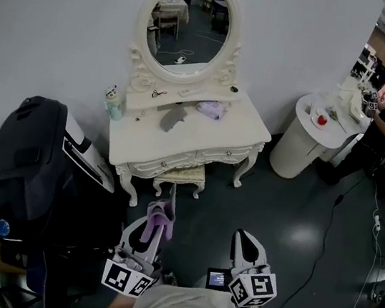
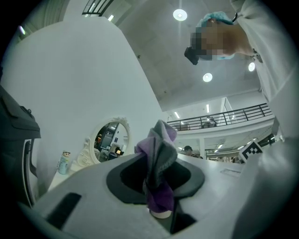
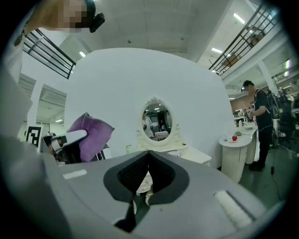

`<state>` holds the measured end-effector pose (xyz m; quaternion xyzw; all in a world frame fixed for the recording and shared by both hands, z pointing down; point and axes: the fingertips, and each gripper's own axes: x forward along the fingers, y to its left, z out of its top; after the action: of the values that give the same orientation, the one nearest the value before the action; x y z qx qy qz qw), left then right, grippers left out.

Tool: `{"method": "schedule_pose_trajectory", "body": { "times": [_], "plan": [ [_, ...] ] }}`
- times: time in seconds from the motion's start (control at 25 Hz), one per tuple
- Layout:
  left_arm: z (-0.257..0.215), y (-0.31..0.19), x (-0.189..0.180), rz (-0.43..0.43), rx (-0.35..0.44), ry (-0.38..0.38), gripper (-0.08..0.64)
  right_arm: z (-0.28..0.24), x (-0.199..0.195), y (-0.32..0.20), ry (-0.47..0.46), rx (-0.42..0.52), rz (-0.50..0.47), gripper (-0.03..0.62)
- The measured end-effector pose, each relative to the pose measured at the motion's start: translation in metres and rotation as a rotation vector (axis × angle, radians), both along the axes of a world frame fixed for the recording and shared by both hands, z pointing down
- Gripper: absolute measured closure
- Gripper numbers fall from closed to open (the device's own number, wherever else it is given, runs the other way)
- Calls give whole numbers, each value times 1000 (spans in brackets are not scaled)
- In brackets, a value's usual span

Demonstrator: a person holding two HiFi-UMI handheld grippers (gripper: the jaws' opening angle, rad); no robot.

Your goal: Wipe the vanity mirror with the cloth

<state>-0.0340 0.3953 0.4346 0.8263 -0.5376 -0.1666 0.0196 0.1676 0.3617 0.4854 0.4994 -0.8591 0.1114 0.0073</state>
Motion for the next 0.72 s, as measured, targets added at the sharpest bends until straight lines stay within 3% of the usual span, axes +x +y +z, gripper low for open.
{"method": "schedule_pose_trajectory", "body": {
  "times": [0.32, 0.72],
  "plan": [
    [17, -46, -11, -54, -47, -15, 463, 24, 0, -57, -24, -53, -12, 584],
    [3, -151, -3, -182, -42, -46, 463, 9, 2, -201, -65, -18, -115, 584]
  ]
}}
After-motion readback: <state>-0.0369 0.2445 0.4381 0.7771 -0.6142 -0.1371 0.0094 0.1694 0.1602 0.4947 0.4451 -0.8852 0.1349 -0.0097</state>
